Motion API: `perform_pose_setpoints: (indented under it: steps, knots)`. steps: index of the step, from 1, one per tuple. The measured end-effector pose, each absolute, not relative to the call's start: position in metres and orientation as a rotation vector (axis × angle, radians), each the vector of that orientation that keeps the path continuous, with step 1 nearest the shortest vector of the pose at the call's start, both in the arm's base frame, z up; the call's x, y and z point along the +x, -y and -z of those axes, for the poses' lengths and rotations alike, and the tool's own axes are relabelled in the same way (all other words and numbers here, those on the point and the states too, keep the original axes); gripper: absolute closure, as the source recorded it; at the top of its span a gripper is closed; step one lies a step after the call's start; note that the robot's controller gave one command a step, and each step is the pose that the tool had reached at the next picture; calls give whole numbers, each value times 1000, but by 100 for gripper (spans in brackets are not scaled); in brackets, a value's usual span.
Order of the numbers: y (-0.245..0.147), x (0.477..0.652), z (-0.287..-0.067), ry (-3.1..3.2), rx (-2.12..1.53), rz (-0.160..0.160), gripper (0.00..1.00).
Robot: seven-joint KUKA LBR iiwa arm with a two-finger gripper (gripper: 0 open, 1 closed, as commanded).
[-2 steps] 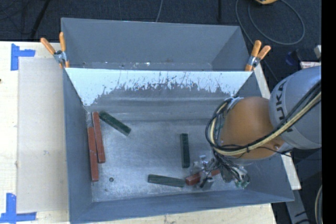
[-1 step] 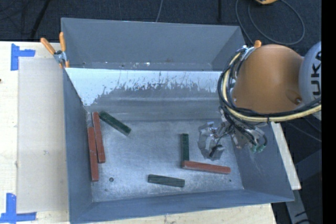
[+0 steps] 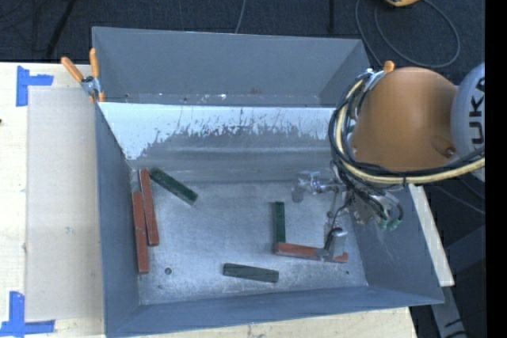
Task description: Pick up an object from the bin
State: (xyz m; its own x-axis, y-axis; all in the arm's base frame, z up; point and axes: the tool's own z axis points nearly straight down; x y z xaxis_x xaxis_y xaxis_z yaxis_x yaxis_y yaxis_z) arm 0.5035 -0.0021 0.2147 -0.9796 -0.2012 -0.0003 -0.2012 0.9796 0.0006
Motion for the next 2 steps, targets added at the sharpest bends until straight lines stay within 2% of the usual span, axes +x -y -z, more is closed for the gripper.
perform_pose_setpoints:
  steps: [1, 2]
  knots:
    - [2, 504, -215, -3125, -317, -1, 0]
    - [22, 516, -175, -3104, -446, 1, 0]
